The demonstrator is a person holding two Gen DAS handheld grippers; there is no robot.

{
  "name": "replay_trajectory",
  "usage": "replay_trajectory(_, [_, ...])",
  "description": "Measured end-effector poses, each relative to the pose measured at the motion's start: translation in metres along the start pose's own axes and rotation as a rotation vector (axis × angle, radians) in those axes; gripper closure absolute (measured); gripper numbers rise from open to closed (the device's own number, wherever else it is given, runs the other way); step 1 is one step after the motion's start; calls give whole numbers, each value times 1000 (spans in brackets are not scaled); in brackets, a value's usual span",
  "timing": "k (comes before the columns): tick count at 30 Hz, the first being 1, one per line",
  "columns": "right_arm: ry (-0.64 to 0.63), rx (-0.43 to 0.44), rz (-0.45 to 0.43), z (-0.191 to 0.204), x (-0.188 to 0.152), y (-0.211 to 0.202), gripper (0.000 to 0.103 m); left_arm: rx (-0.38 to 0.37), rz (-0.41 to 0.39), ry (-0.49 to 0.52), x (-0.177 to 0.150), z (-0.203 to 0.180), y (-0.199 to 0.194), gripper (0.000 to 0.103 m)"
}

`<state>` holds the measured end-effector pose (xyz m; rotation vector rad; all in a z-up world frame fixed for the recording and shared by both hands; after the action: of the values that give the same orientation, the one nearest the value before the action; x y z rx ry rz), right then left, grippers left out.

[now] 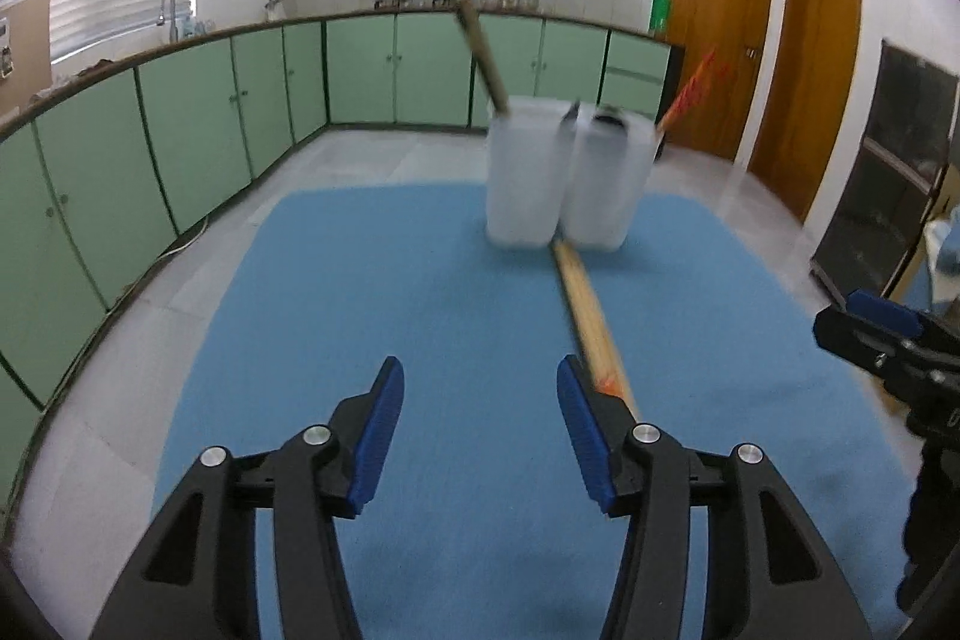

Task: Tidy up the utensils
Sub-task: 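Open both grippers and withdraw from the holder, then grasp a plain wooden chopstick with the right gripper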

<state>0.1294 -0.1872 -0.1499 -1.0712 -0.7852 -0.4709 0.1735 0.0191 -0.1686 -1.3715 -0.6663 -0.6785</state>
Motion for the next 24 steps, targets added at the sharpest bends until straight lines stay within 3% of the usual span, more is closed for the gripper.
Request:
replay_trajectory(10, [18, -21, 86, 4, -42, 26, 25, 21, 89, 11, -43, 6, 16, 50])
replay_trajectory(24, [-7, -55, 218, 9, -72, 64, 25, 31, 131, 23, -57, 10, 27, 49])
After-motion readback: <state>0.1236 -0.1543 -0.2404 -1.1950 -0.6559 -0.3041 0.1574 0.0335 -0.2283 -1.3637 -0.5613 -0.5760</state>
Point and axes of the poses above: each gripper's, at about its wrist camera, not at the fingertips, and y roughly the way its jaws point, z to its left, x to its top, the point moved 8 cm from there along y, roughly the way its jaws point, and after that the axes turned 12 degrees about x, right-handed, at the moved point
